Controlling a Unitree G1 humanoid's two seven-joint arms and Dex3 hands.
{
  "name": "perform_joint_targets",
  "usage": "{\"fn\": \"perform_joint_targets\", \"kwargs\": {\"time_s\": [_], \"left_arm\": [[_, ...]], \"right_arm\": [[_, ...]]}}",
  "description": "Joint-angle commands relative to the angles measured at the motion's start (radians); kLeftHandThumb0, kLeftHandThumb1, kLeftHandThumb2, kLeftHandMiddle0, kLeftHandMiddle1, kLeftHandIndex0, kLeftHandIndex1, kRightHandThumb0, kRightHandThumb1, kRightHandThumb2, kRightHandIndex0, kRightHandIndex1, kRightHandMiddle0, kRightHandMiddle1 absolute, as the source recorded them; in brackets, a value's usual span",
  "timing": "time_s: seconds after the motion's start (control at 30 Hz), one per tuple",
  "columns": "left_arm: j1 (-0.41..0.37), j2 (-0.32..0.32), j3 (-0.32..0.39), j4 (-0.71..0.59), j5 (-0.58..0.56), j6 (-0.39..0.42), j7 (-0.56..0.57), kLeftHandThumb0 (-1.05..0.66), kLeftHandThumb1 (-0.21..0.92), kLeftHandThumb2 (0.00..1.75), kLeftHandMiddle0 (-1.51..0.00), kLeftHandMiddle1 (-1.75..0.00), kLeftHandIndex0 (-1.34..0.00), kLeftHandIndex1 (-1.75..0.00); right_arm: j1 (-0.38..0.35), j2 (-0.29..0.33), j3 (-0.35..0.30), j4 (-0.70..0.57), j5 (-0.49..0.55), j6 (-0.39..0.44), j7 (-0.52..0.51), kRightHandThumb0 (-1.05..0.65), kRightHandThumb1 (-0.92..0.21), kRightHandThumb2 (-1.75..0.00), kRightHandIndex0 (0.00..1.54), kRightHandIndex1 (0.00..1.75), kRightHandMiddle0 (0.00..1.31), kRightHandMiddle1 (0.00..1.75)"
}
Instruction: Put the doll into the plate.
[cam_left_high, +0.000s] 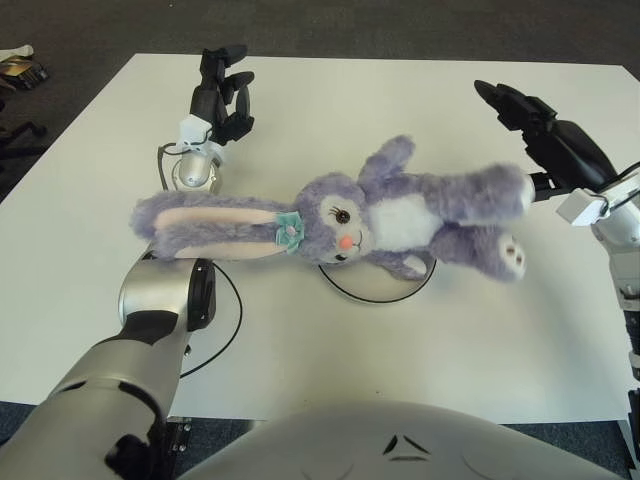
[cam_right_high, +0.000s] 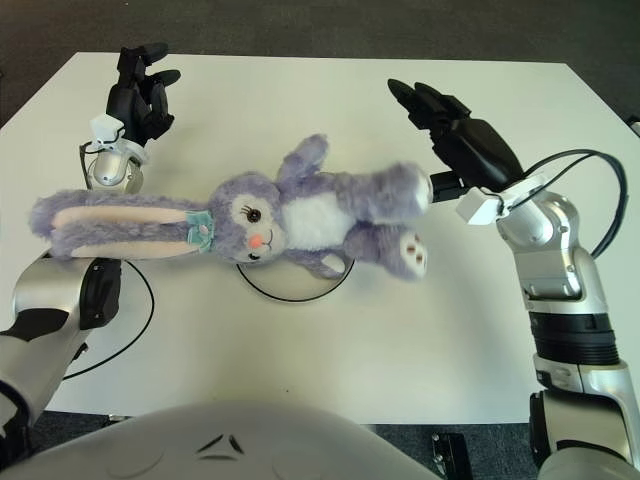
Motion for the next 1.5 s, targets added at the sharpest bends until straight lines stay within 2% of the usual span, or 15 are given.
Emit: {"fn": "perform_joint_targets", "kwargs": {"time_s": [0.0,0.1,0.33,0.4,0.5,0.73,0.8,0.93,1.23,1.37,1.47], "left_arm": [[0.007,0.002,0.007,-0.002,-0.011,0.003,-0.012,-0.59,0.92,0.73,-0.12,-0.91,0.0,-1.06],[0.007,0.002,0.008,-0.002,-0.015,0.005,-0.02,-0.59,0.92,0.73,-0.12,-0.91,0.0,-1.06],[0.006,-0.002,0.015,0.004,-0.018,-0.014,-0.024,-0.6,0.92,0.72,-0.14,-0.92,0.0,-1.11],[0.006,0.0,0.012,0.005,-0.011,-0.015,-0.017,-0.59,0.92,0.72,-0.15,-0.93,0.0,-1.13],[0.007,0.001,0.011,0.005,-0.008,-0.018,-0.014,-0.6,0.92,0.71,-0.15,-0.95,0.0,-1.16],[0.008,0.001,0.011,0.003,-0.008,-0.009,-0.015,-0.59,0.92,0.71,-0.17,-0.98,0.0,-1.16],[0.008,0.001,0.012,0.003,-0.009,-0.008,-0.016,-0.58,0.92,0.7,-0.17,-0.98,0.0,-1.16],[0.008,-0.001,0.01,0.004,-0.003,-0.015,-0.005,-0.58,0.92,0.69,-0.18,-0.99,0.0,-1.15],[0.009,-0.001,0.008,0.001,-0.001,-0.015,-0.018,-0.59,0.92,0.71,-0.19,-1.01,0.0,-1.22],[0.01,-0.011,0.017,0.002,-0.011,-0.031,-0.013,-0.61,0.92,0.68,-0.17,-1.02,0.0,-1.26],[0.011,-0.013,0.018,0.004,-0.009,-0.032,-0.01,-0.62,0.92,0.67,-0.18,-1.02,0.0,-1.27]], "right_arm": [[-0.067,-0.032,0.01,0.092,-0.021,-0.045,-0.004,-1.03,-0.84,-0.15,0.0,0.0,0.0,0.0],[-0.115,-0.042,0.03,0.194,-0.068,-0.107,-0.048,-1.03,-0.84,-0.15,0.0,0.0,0.0,0.0],[-0.161,-0.068,0.064,0.358,-0.199,-0.2,-0.174,-1.03,-0.86,-0.16,0.0,0.0,0.0,0.0],[-0.167,-0.082,0.078,0.37,-0.285,-0.166,-0.229,-1.04,-0.88,-0.16,0.0,0.0,0.0,0.0],[-0.171,-0.093,0.09,0.365,-0.356,-0.133,-0.276,-1.04,-0.91,-0.17,0.0,0.0,0.0,0.0],[-0.181,-0.113,0.12,0.365,-0.44,-0.072,-0.323,-1.05,-0.92,-0.19,0.0,0.0,0.0,0.0],[-0.183,-0.117,0.126,0.366,-0.443,-0.063,-0.323,-1.05,-0.92,-0.18,0.0,0.0,0.0,0.0],[-0.225,-0.121,0.153,0.453,-0.437,-0.092,-0.346,-1.05,-0.91,-0.16,0.0,0.0,0.0,0.0],[-0.229,-0.108,0.163,0.484,-0.372,-0.115,-0.333,-1.05,-0.91,-0.14,0.0,0.0,0.0,0.0],[-0.14,-0.055,0.112,0.402,-0.261,-0.081,-0.325,-1.04,-0.92,-0.16,0.0,0.0,0.0,0.0],[-0.119,-0.013,0.089,0.379,-0.19,-0.038,-0.311,-1.02,-0.92,-0.16,0.0,0.0,0.0,0.0]]}}
